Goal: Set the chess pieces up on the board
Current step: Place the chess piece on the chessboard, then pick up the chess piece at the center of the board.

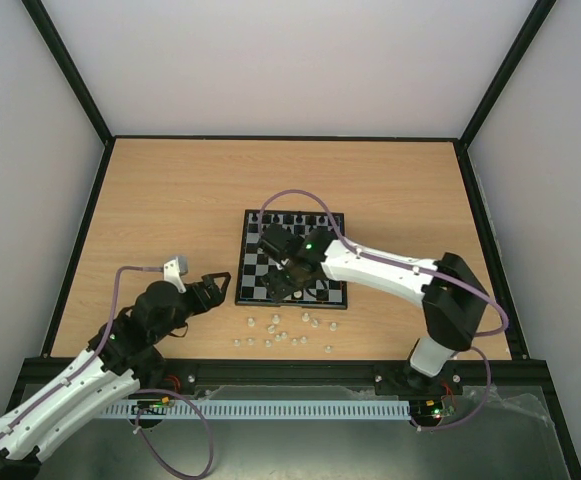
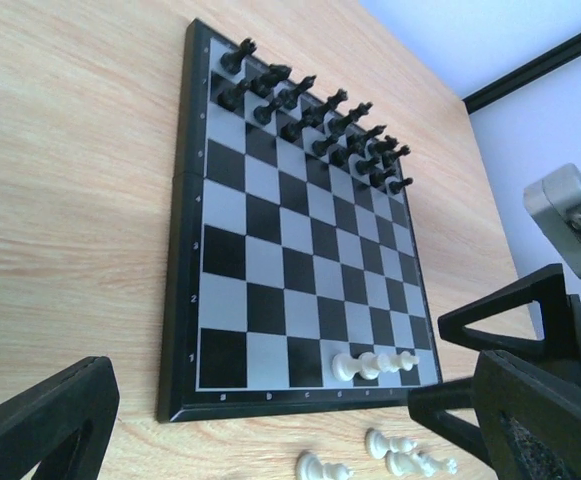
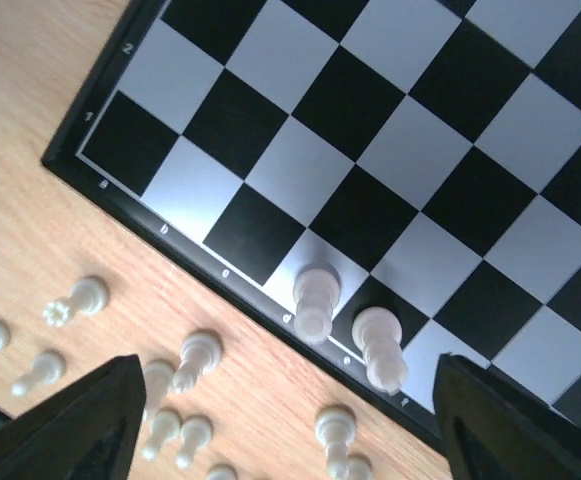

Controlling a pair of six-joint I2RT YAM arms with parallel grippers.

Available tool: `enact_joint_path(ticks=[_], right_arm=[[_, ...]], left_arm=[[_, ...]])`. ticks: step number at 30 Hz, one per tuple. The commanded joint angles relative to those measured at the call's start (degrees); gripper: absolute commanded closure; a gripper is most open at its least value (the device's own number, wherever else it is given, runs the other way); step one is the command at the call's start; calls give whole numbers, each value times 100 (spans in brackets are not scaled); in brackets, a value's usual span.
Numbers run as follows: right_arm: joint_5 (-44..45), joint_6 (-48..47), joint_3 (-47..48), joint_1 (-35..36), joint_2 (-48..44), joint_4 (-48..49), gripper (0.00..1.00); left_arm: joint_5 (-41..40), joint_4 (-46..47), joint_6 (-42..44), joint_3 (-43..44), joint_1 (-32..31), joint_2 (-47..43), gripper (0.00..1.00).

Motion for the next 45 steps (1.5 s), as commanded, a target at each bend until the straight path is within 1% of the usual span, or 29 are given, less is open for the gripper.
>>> enact_joint_path(ticks=[1, 2, 3, 11, 16, 18, 24, 29, 31, 33, 36, 40, 45], right_arm=[[-9, 99, -362, -22, -632, -54, 15], [7, 125, -477, -18, -769, -25, 9], [24, 152, -587, -21, -925, -3, 1], [-25, 483, -1584, -23, -2468, 538, 1], [68, 521, -1944, -18, -3265, 546, 1], [94, 519, -2090, -22, -3444, 579, 1], [35, 683, -2248, -18, -3625, 635, 1], [-124, 868, -2340, -16, -3669, 648, 2], [-323, 833, -2424, -23, -3683, 698, 1], [-871, 694, -2480, -23, -3690, 708, 1], [-1348, 551, -2552, -20, -3764, 780, 1], [-1455, 439, -2526, -23, -3850, 832, 1], [-1568, 390, -2630, -16, -3858, 980, 1]], left_arm=[[-155, -82, 180, 472, -22, 226, 0], [-172, -107, 208, 556, -22, 290, 0], [-182, -123, 240, 635, -22, 360, 1], [-311, -185, 326, 1279, -13, 975, 1], [-279, -114, 297, 1585, 17, 1422, 0], [-254, -99, 295, 1729, 22, 1665, 0], [-266, -38, 305, 2051, 31, 2329, 0], [-322, -14, 255, 2078, 32, 2546, 1], [-369, 57, 197, 2012, 31, 2527, 1], [-454, 176, 156, 1966, 31, 2520, 1], [-565, 356, 138, 2004, 31, 2667, 1], [-625, 440, 187, 2251, 22, 3064, 1], [-592, 833, 246, 2222, 5, 3319, 0]])
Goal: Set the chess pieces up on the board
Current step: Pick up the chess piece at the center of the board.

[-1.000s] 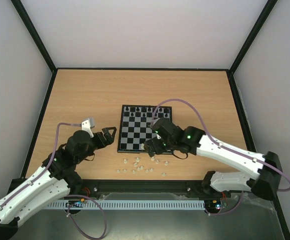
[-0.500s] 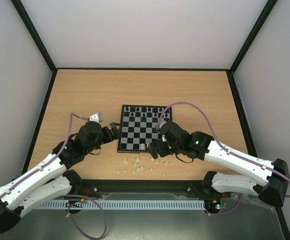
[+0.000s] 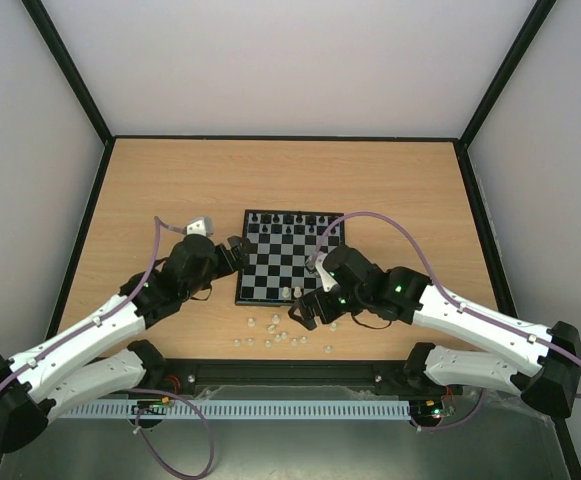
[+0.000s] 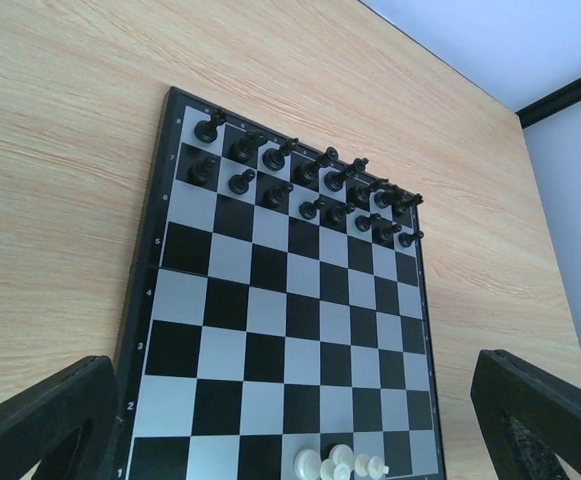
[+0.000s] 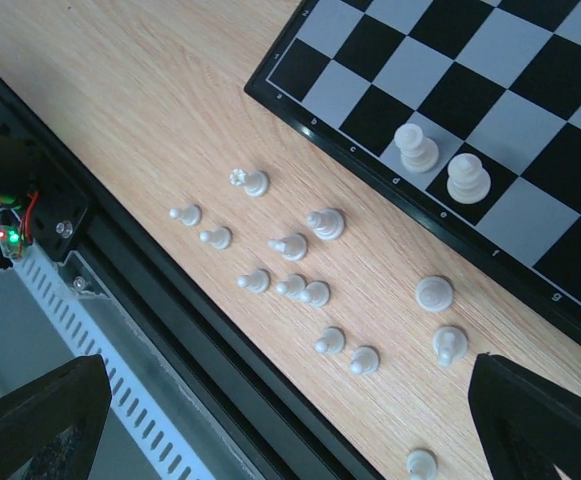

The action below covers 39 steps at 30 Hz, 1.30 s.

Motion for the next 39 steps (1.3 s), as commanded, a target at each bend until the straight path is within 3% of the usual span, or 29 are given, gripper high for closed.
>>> enact_joint_path(ticks=[1, 12, 23, 35, 39], right_arm=[[-305, -138, -160, -22, -81, 129, 1], [-63, -86, -257, -23, -8, 197, 0], [407, 40, -266, -17, 430, 213, 3], [852, 138, -31, -21, 1370, -41, 57], [1040, 197, 40, 17, 1700, -76, 60]], left_arm=[[-109, 487, 56, 99, -2, 138, 1], [223, 842, 296, 59, -4, 779, 0], [366, 306, 594, -226, -2, -5, 0], [1111, 221, 1030, -537, 25, -509, 1], [1456, 413, 1051, -747, 24, -493, 1]])
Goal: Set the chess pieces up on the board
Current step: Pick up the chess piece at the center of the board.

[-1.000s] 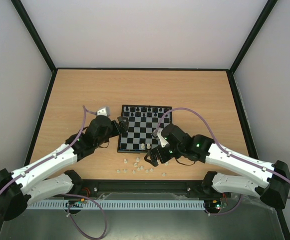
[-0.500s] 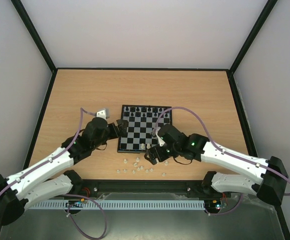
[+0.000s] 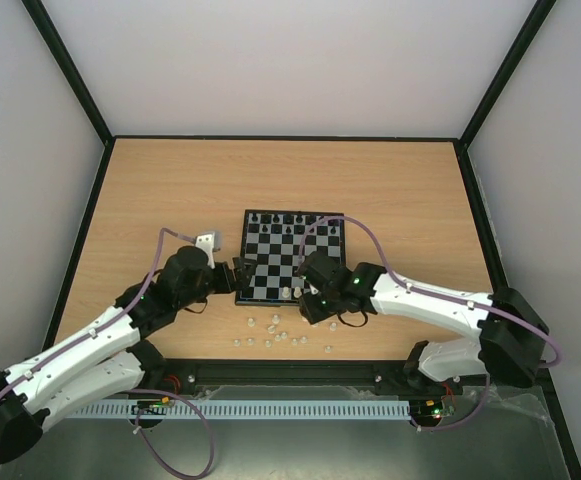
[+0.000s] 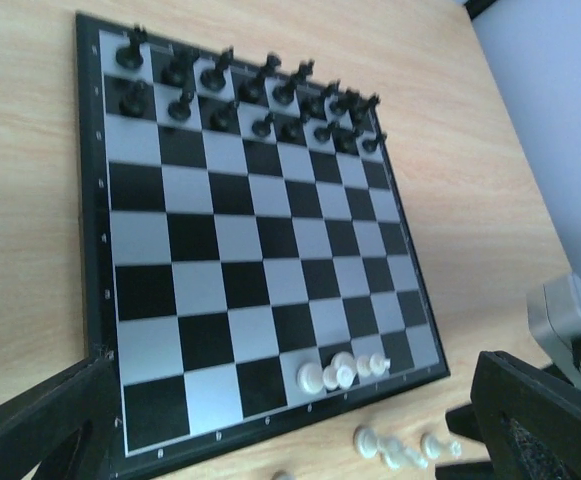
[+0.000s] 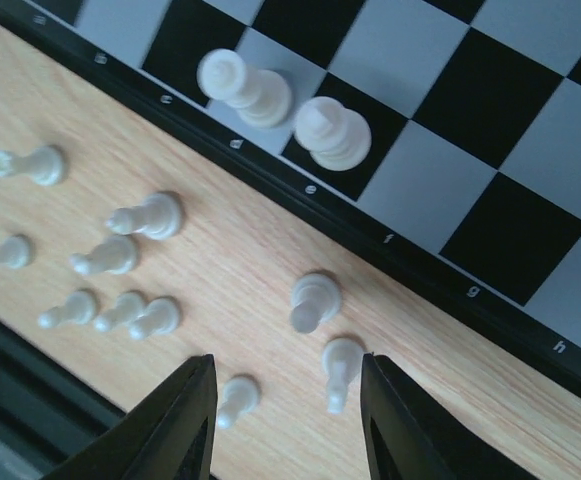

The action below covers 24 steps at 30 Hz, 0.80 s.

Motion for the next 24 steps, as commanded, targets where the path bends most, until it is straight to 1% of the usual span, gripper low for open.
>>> enact_joint_path(ticks=[1, 6, 10, 12, 19, 24], right_arm=[[427, 96, 217, 39, 327, -357, 60], [582, 111, 325, 140, 572, -398, 61], [641, 78, 447, 183, 784, -390, 68], [676, 63, 540, 211, 916, -422, 69], [809, 62, 642, 323, 1232, -526, 70], [834, 80, 598, 360, 1352, -515, 73]], left_arm=[[499, 156, 128, -225, 24, -37, 1], [490, 233, -42, -464, 16, -464, 1], [327, 89, -119, -520, 16, -863, 0], [264, -2, -142, -534, 16, -1010, 0], [196, -149, -264, -690, 19, -1249, 0], [140, -167, -305, -740, 17, -1298, 1]])
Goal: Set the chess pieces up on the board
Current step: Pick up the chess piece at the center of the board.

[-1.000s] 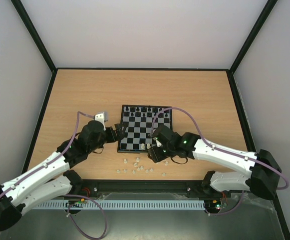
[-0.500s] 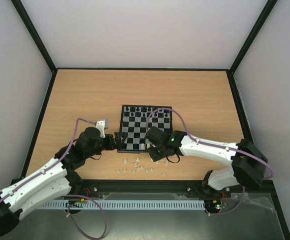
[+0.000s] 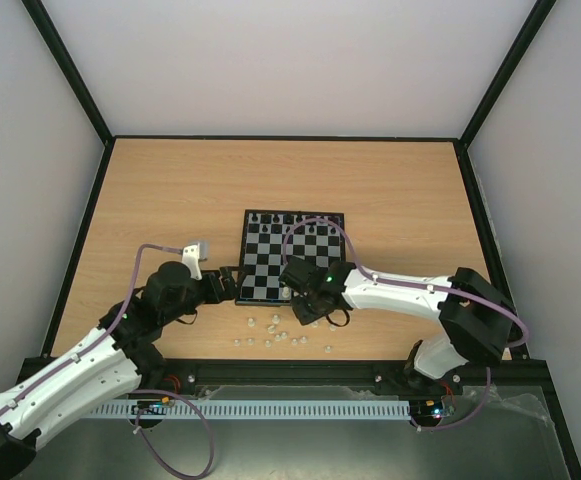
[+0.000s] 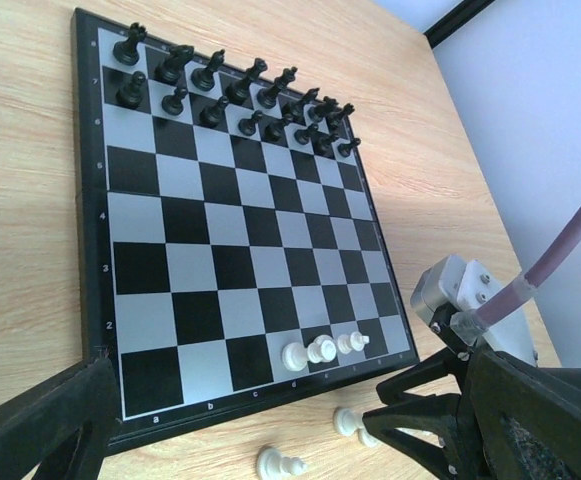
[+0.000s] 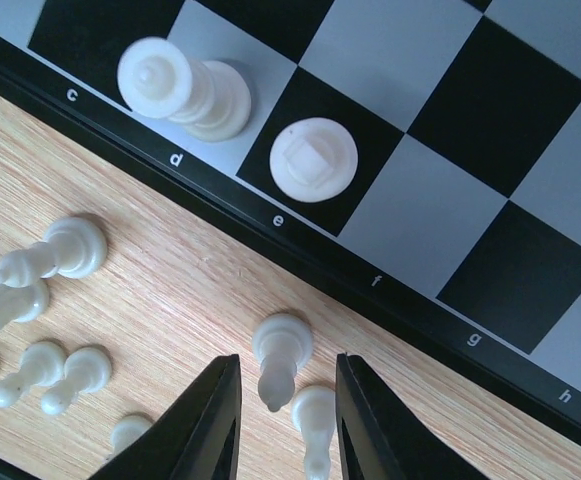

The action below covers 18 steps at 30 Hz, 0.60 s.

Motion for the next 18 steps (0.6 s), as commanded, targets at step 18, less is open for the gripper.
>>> enact_joint_path(ticks=[18], right_arm=[[37, -91, 67, 130, 473, -178, 90]], left_arm=[[-158, 30, -100, -122, 17, 84, 0]])
